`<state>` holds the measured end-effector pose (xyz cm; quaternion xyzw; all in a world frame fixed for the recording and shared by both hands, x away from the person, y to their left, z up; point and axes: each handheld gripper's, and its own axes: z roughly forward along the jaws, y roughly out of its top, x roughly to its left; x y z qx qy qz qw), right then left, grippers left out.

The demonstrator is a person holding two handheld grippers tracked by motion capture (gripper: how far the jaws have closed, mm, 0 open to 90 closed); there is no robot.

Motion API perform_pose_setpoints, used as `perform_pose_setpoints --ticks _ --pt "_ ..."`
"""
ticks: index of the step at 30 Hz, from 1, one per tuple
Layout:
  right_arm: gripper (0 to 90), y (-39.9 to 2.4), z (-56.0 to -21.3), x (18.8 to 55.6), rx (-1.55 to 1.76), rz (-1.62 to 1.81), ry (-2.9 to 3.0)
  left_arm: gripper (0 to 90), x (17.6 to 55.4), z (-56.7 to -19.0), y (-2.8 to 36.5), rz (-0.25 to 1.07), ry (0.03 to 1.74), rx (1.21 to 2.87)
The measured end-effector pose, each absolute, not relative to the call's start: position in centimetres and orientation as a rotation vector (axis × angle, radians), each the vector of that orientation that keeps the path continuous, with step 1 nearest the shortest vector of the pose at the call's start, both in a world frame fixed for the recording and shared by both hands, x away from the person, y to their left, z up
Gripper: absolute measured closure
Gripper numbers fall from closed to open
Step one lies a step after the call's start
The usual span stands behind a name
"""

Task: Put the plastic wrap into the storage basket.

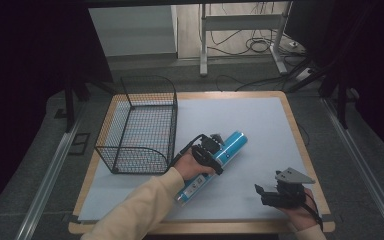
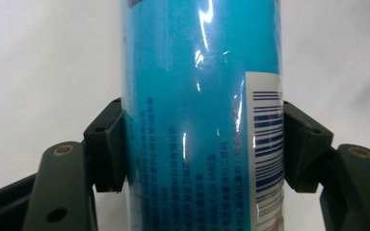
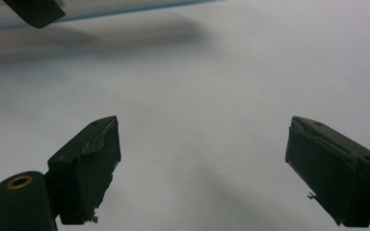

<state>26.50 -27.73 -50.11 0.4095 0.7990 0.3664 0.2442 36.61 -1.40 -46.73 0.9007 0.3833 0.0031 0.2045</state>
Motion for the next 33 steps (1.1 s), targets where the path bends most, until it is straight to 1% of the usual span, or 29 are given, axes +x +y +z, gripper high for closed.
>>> perform_pose_setpoints --ticks 5,8,12,17,26,33 --pt "12.5 -27.7 -50.1 26.5 1.122 0.999 2.181 31.2 36.7 -46.2 -1.0 -0.011 1.073 2.488" --pt "12.5 -27.7 -50.1 26.5 1.120 0.997 2.182 31.2 36.6 -45.6 -0.9 0.015 1.055 2.503" --pt "12.5 -27.7 -50.1 26.5 1.124 0.994 2.178 31.2 36.6 -45.0 -0.6 0.022 1.066 2.468" --pt "12.5 -27.8 -50.1 26.5 1.125 0.995 2.177 31.3 36.5 -44.9 -0.4 -0.003 1.044 2.459" --pt "12.5 -27.8 -50.1 26.5 1.123 0.994 2.179 31.3 36.6 -44.7 0.0 0.013 1.057 2.446" --pt "12.5 -27.8 -50.2 26.6 1.124 0.994 2.180 31.2 36.9 -43.8 0.5 -0.002 1.051 2.435"
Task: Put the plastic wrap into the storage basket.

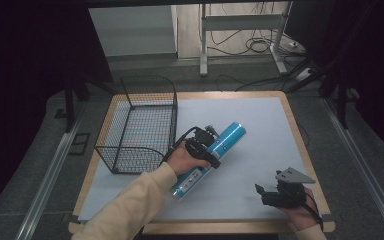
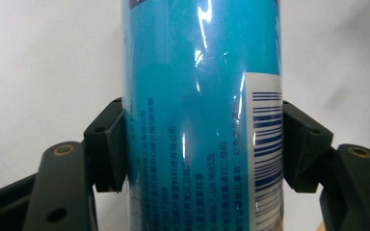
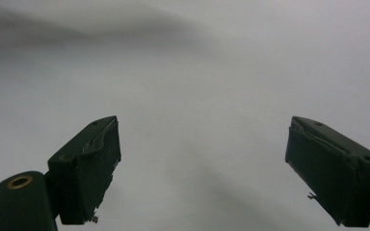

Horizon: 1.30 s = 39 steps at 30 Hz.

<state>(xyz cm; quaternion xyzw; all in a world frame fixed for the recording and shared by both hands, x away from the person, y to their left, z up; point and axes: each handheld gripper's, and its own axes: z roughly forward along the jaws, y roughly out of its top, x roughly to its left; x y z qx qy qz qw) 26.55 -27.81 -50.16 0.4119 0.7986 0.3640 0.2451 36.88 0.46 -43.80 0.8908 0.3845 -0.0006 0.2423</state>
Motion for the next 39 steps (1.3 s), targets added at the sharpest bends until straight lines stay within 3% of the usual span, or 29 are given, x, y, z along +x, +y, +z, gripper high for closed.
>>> perform_pose_setpoints --ticks 39 --pt "12.9 -27.8 -49.8 26.4 1.123 1.023 2.152 31.3 37.5 -38.7 1.1 0.051 1.009 2.358"
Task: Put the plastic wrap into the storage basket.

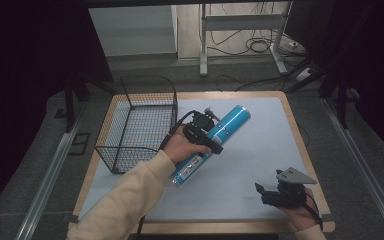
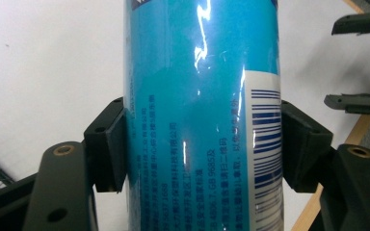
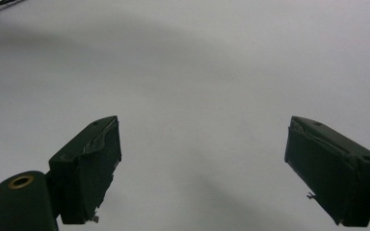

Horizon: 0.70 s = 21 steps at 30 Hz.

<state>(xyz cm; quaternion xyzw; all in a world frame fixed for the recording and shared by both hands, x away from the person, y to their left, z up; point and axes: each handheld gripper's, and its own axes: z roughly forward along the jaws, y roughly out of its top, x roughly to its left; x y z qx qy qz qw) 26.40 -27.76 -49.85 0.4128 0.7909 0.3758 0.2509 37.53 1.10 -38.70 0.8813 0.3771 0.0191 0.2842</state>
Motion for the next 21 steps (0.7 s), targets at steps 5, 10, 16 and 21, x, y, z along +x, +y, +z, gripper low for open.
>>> perform_pose_setpoints --ticks 5,10,16,21 --pt "12.9 -27.8 -49.8 26.4 1.121 1.027 2.143 31.3 37.9 -38.2 1.6 0.033 1.026 2.335" --pt "12.9 -27.8 -49.7 26.4 1.112 1.018 2.139 31.3 38.3 -37.8 2.0 0.037 1.039 2.327" --pt "12.9 -27.7 -49.8 26.4 1.108 1.013 2.144 31.3 38.7 -37.4 2.5 0.047 1.055 2.318" --pt "13.0 -27.9 -49.7 26.4 1.112 1.015 2.142 31.3 39.1 -36.8 2.9 0.062 1.058 2.319"
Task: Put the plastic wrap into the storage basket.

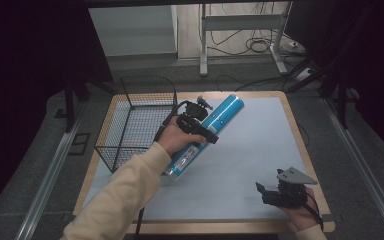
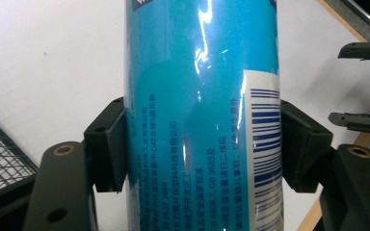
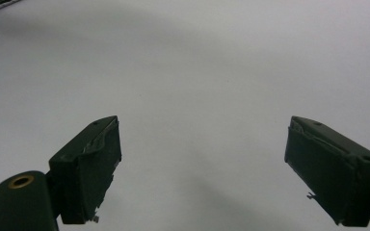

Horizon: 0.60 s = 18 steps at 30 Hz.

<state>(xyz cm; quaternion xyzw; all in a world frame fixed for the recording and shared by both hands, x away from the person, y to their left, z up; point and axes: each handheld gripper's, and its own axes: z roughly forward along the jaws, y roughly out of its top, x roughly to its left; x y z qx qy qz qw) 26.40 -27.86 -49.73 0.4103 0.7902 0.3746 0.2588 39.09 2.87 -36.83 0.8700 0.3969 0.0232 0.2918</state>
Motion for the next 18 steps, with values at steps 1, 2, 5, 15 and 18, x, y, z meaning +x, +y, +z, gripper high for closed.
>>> perform_pose_setpoints --ticks 1,2,5,15,18 --pt "13.0 -27.9 -49.7 26.4 1.112 1.014 2.141 31.3 39.2 -36.7 2.9 0.061 1.059 2.317" --pt "12.9 -27.9 -49.7 26.4 1.112 1.013 2.141 31.3 39.3 -36.7 3.0 0.060 1.060 2.313" --pt "13.1 -27.9 -49.8 26.4 1.112 1.008 2.145 31.3 39.5 -36.6 3.2 0.060 1.068 2.312" --pt "13.4 -27.9 -49.8 26.5 1.118 1.004 2.144 31.3 40.4 -35.8 3.9 0.101 1.097 2.304" --pt "13.4 -27.9 -49.8 26.5 1.120 1.000 2.143 31.3 40.6 -35.4 4.1 0.111 1.096 2.304"
